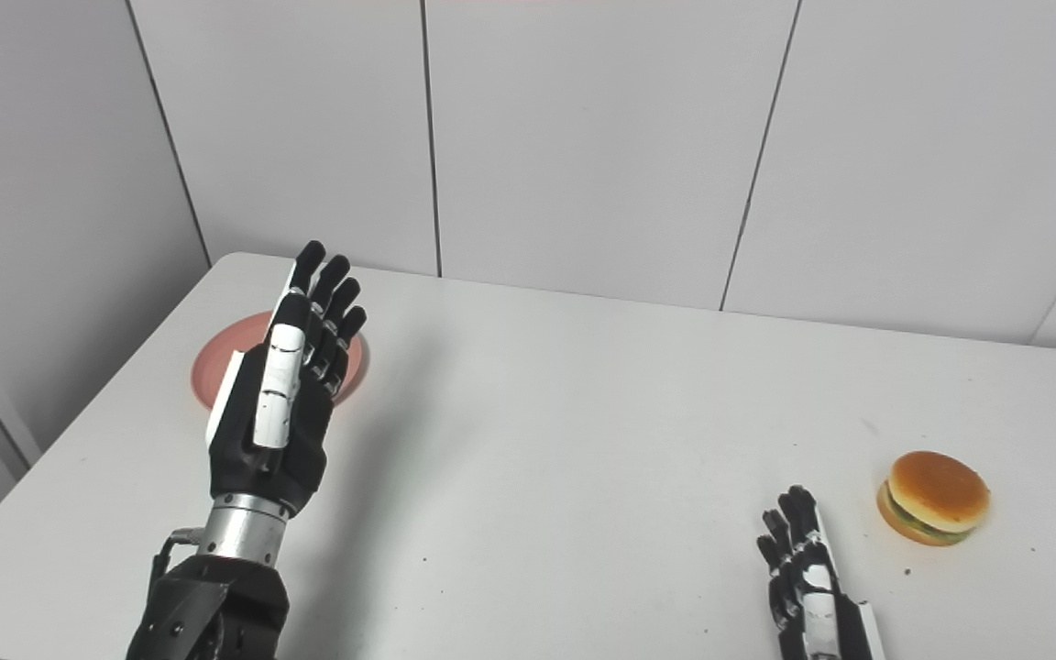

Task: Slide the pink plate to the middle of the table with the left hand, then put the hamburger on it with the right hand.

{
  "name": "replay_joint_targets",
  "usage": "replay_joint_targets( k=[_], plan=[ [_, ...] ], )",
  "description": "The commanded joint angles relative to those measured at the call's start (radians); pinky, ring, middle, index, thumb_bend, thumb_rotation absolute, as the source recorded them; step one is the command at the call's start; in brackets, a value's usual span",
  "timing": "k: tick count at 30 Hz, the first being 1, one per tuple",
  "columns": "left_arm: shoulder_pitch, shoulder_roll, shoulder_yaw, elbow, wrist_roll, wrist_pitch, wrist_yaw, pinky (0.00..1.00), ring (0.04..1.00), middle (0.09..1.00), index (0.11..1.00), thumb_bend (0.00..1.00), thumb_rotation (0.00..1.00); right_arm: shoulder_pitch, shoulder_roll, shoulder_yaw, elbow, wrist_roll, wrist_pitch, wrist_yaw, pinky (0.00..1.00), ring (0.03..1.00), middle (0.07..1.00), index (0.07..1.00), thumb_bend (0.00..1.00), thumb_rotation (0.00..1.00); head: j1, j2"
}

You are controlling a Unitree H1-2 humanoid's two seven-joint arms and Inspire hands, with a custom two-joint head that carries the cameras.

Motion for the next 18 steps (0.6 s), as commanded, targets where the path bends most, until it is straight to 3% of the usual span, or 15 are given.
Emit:
replay_joint_targets(
  k=[1, 9, 18],
  plan=[
    [-0.080, 0.055, 0.033, 0.005, -0.008, -0.042, -0.002, 1.00, 0.980, 0.972, 0.967, 0.79, 0.83, 0.047, 0.003, 0.019, 0.033, -0.002, 0.026, 0.001, 1.00, 0.978, 0.996, 0.978, 0.81, 0.93, 0.000, 0.001],
    [-0.203, 0.172, 0.141, 0.079, -0.039, -0.021, 0.016, 1.00, 0.977, 0.971, 0.980, 0.83, 0.84, 0.050, -0.002, 0.020, 0.034, -0.006, 0.026, 0.002, 1.00, 0.979, 0.998, 0.978, 0.82, 0.93, -0.001, 0.003],
    [-0.284, 0.295, 0.211, 0.224, -0.066, -0.080, -0.009, 1.00, 0.958, 0.962, 0.950, 0.92, 0.82, 0.048, -0.001, 0.021, 0.037, -0.007, 0.026, -0.002, 1.00, 0.977, 0.993, 0.974, 0.81, 0.92, -0.004, 0.002]
  ],
)
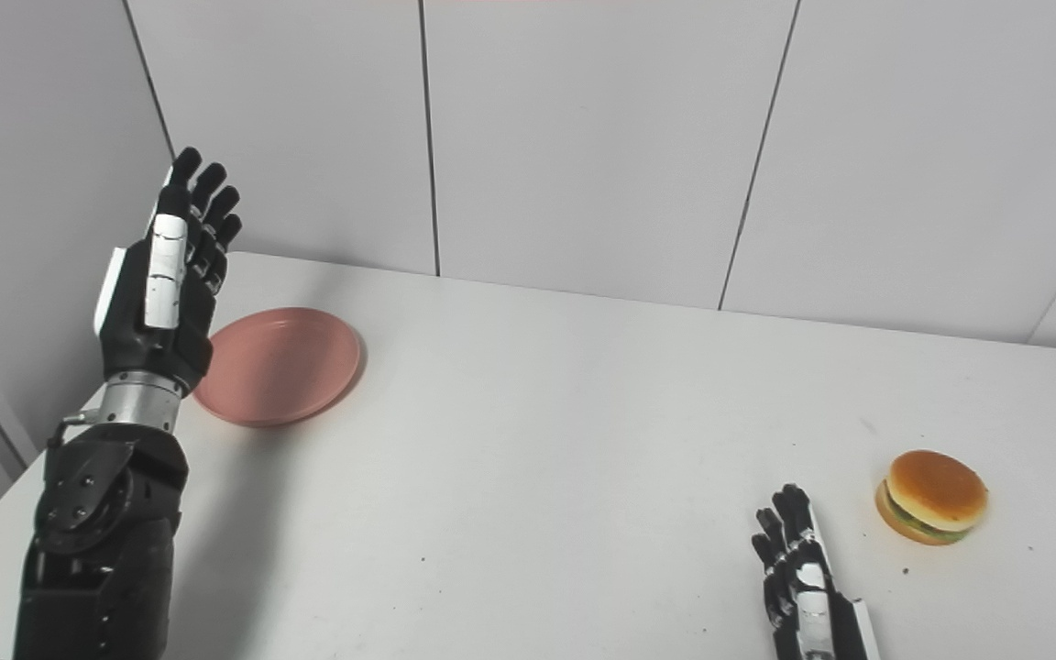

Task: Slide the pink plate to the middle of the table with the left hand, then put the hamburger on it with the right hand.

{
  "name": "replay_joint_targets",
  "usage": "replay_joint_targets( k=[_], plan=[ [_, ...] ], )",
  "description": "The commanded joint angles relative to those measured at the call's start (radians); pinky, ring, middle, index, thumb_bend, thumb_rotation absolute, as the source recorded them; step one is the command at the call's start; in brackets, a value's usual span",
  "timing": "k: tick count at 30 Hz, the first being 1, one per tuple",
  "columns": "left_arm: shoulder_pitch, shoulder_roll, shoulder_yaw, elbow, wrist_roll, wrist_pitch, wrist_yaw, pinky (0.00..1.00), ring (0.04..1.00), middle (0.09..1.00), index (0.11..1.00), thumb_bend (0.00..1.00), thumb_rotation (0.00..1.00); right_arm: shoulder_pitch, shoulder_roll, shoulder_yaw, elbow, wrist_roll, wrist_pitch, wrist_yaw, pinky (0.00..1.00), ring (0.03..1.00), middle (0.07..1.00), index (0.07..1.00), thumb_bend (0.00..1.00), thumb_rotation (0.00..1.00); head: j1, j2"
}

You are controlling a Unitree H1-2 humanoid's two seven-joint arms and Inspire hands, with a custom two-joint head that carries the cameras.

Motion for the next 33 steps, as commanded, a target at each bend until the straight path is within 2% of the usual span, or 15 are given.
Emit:
replay_joint_targets(
  k=[1, 7, 13, 15, 20, 23, 25, 28, 33],
  plan=[
    [-0.064, 0.046, 0.013, 0.020, -0.002, -0.070, -0.015, 1.00, 0.955, 0.958, 0.946, 0.93, 0.83, 0.048, 0.003, 0.016, 0.038, -0.007, 0.026, -0.002, 1.00, 0.976, 0.993, 0.973, 0.81, 0.92, 0.000, 0.001],
    [-0.112, 0.110, 0.023, 0.142, 0.028, -0.133, -0.011, 1.00, 0.956, 0.957, 0.940, 1.00, 0.86, 0.047, 0.004, 0.018, 0.042, -0.008, 0.023, -0.006, 1.00, 0.975, 0.989, 0.969, 0.82, 0.92, -0.001, -0.001],
    [-0.173, 0.177, 0.034, 0.358, 0.027, -0.252, -0.044, 0.94, 0.898, 0.922, 0.913, 1.00, 0.86, 0.046, 0.002, 0.023, 0.041, -0.010, 0.021, -0.009, 1.00, 0.972, 0.990, 0.969, 0.83, 0.92, -0.004, -0.003],
    [-0.191, 0.197, 0.034, 0.445, 0.021, -0.296, -0.063, 0.93, 0.908, 0.918, 0.903, 1.00, 0.86, 0.046, 0.001, 0.024, 0.043, -0.008, 0.018, -0.008, 1.00, 0.972, 0.987, 0.969, 0.82, 0.92, -0.004, -0.002],
    [-0.242, 0.223, 0.042, 0.668, -0.002, -0.408, -0.097, 0.93, 0.920, 0.927, 0.897, 1.00, 0.82, 0.049, -0.002, 0.026, 0.040, -0.010, 0.020, -0.009, 1.00, 0.970, 0.983, 0.968, 0.83, 0.92, -0.004, 0.000],
    [-0.267, 0.235, 0.047, 0.764, -0.031, -0.455, -0.131, 0.94, 0.917, 0.911, 0.893, 1.00, 0.80, 0.050, -0.003, 0.028, 0.038, -0.007, 0.019, -0.007, 1.00, 0.968, 0.980, 0.962, 0.83, 0.92, -0.004, 0.000],
    [-0.283, 0.243, 0.050, 0.822, -0.056, -0.481, -0.156, 0.90, 0.898, 0.891, 0.877, 1.00, 0.78, 0.050, -0.004, 0.028, 0.038, -0.006, 0.021, -0.007, 1.00, 0.967, 0.976, 0.961, 0.83, 0.92, -0.004, -0.001],
    [-0.308, 0.254, 0.054, 0.909, -0.088, -0.519, -0.200, 0.90, 0.903, 0.897, 0.887, 1.00, 0.77, 0.048, -0.006, 0.027, 0.043, -0.007, 0.019, -0.009, 1.00, 0.964, 0.970, 0.961, 0.83, 0.92, -0.004, -0.001],
    [-0.349, 0.275, 0.052, 1.058, -0.111, -0.585, -0.259, 0.82, 0.904, 0.921, 0.916, 1.00, 0.75, 0.048, -0.007, 0.029, 0.042, -0.009, 0.021, -0.009, 0.99, 0.960, 0.959, 0.954, 0.84, 0.92, -0.005, 0.000]
  ],
)
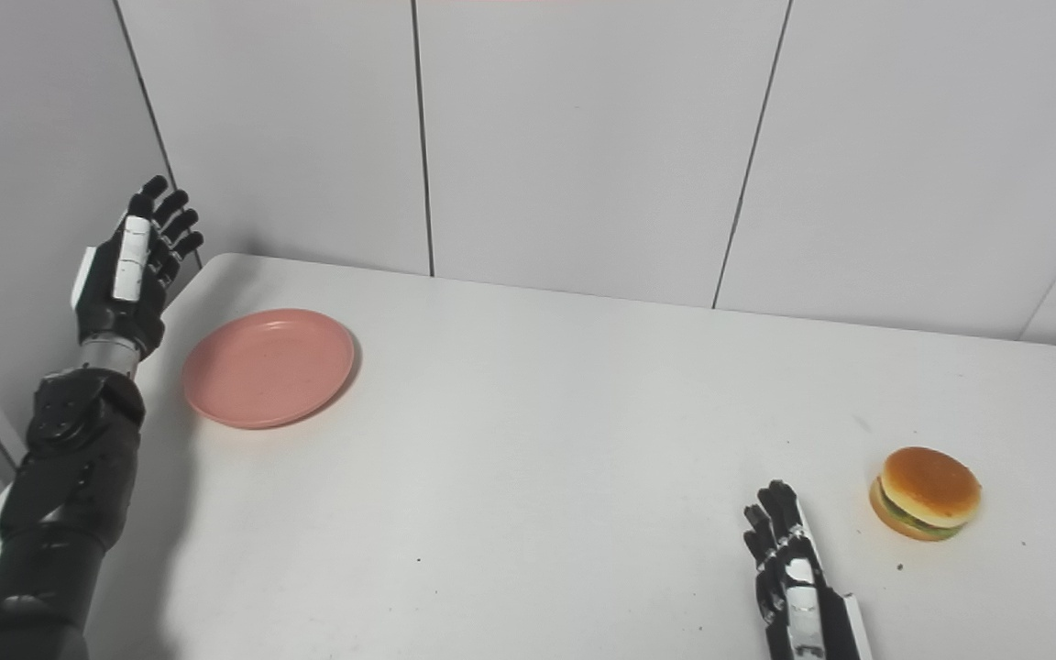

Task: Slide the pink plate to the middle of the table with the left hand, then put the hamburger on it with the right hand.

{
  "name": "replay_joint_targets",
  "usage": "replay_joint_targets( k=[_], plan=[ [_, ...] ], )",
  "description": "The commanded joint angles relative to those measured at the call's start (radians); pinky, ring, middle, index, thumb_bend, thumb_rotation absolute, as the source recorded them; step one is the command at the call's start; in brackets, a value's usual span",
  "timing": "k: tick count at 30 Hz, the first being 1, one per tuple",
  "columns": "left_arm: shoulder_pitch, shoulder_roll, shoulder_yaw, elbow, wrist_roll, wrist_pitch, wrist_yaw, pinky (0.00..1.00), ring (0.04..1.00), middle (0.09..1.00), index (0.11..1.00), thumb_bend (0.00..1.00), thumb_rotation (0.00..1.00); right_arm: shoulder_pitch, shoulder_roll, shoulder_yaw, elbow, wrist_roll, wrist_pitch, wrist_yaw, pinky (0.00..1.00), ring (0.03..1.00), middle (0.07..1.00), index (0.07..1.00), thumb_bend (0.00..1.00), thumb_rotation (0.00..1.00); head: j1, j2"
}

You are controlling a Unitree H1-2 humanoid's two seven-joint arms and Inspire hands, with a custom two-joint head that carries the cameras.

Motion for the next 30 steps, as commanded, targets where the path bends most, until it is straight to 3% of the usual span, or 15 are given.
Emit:
replay_joint_targets(
  k=[1, 11, 21, 30],
  plan=[
    [-0.063, 0.044, 0.005, 0.024, -0.012, -0.067, -0.040, 0.82, 0.908, 0.925, 0.930, 1.00, 0.76, 0.049, -0.002, 0.015, 0.043, -0.007, 0.022, 0.005, 0.99, 0.960, 0.958, 0.954, 0.85, 0.91, 0.001, 0.000],
    [-0.099, 0.069, -0.002, 0.263, -0.001, -0.170, -0.042, 0.94, 0.940, 0.946, 0.952, 0.89, 0.79, 0.052, -0.003, 0.019, 0.037, -0.003, 0.029, 0.007, 0.99, 0.959, 0.959, 0.961, 0.84, 0.91, -0.004, 0.006],
    [-0.129, 0.101, -0.017, 0.370, 0.020, -0.205, -0.039, 0.96, 0.934, 0.939, 0.946, 0.92, 0.77, 0.046, -0.008, 0.021, 0.050, -0.006, 0.025, 0.008, 0.98, 0.949, 0.956, 0.959, 0.84, 0.92, -0.003, 0.003],
    [-0.127, 0.106, -0.021, 0.399, 0.046, -0.208, -0.017, 0.97, 0.940, 0.939, 0.943, 1.00, 0.76, 0.050, -0.009, 0.023, 0.047, -0.004, 0.029, 0.009, 0.98, 0.952, 0.959, 0.963, 0.83, 0.92, -0.006, 0.008]
  ],
)
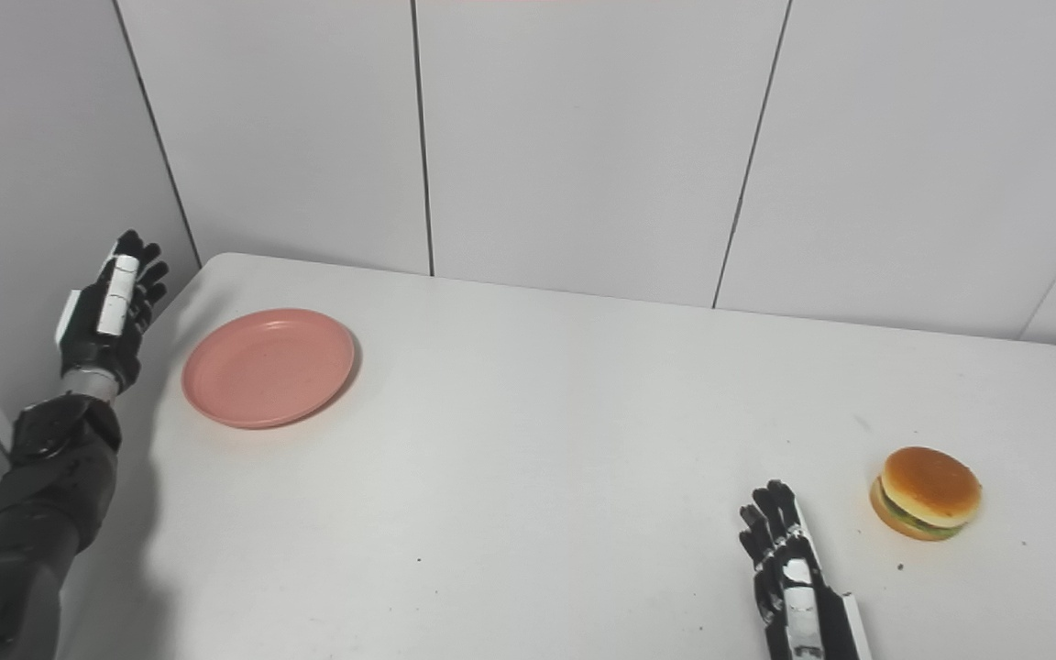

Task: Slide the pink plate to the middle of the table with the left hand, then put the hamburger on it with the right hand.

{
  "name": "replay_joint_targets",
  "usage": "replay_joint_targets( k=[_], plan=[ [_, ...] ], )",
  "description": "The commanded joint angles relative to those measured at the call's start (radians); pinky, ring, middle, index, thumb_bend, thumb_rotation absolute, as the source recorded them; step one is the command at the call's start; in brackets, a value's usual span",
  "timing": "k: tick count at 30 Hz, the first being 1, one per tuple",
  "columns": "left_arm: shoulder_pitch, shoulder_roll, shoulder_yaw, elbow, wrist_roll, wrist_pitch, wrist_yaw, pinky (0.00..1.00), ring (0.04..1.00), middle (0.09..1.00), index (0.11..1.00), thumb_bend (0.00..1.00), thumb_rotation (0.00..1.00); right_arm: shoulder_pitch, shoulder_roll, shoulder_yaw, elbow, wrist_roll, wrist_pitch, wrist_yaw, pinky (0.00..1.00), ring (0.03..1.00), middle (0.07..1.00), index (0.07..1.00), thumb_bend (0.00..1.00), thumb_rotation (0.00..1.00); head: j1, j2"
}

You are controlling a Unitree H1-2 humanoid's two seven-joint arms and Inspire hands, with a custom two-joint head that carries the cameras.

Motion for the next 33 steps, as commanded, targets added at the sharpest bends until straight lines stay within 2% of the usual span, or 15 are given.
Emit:
replay_joint_targets(
  k=[1, 5, 11, 14, 23, 28, 33],
  plan=[
    [-0.053, 0.031, 0.001, -0.010, 0.007, -0.044, 0.002, 0.96, 0.937, 0.937, 0.940, 1.00, 0.75, 0.050, -0.001, 0.016, 0.046, -0.003, 0.030, 0.009, 0.98, 0.951, 0.959, 0.963, 0.83, 0.92, 0.001, 0.001],
    [-0.050, 0.023, 0.005, 0.001, -0.003, -0.042, -0.002, 0.97, 0.934, 0.932, 0.933, 0.97, 0.74, 0.050, -0.001, 0.017, 0.048, -0.003, 0.027, 0.009, 0.98, 0.951, 0.958, 0.964, 0.83, 0.92, 0.000, 0.001],
    [-0.040, 0.021, -0.015, 0.022, 0.033, -0.044, 0.018, 0.93, 0.932, 0.927, 0.933, 0.92, 0.77, 0.052, -0.003, 0.020, 0.041, -0.013, 0.031, 0.006, 0.96, 0.936, 0.948, 0.956, 0.83, 0.92, -0.007, 0.003],
    [-0.034, 0.014, -0.010, 0.030, 0.029, -0.044, 0.001, 0.94, 0.938, 0.929, 0.925, 0.89, 0.78, 0.056, -0.002, 0.020, 0.034, -0.014, 0.035, 0.003, 0.95, 0.930, 0.940, 0.949, 0.83, 0.92, -0.011, 0.007],
    [-0.035, -0.001, -0.012, 0.068, 0.036, -0.044, -0.015, 0.92, 0.927, 0.929, 0.918, 0.91, 0.75, 0.064, -0.004, 0.021, 0.018, -0.011, 0.047, 0.003, 0.96, 0.934, 0.942, 0.948, 0.83, 0.92, -0.018, 0.015],
    [-0.041, -0.001, -0.017, 0.099, 0.045, -0.045, -0.033, 0.96, 0.970, 0.959, 0.942, 0.91, 0.77, 0.069, -0.005, 0.023, 0.007, -0.008, 0.055, 0.002, 0.96, 0.935, 0.943, 0.948, 0.83, 0.92, -0.021, 0.020],
    [-0.041, -0.008, -0.017, 0.111, 0.047, -0.044, -0.031, 0.96, 0.978, 0.954, 0.956, 0.94, 0.78, 0.074, -0.009, 0.026, -0.001, -0.006, 0.055, 0.006, 0.96, 0.944, 0.952, 0.957, 0.83, 0.92, -0.026, 0.025]
  ],
)
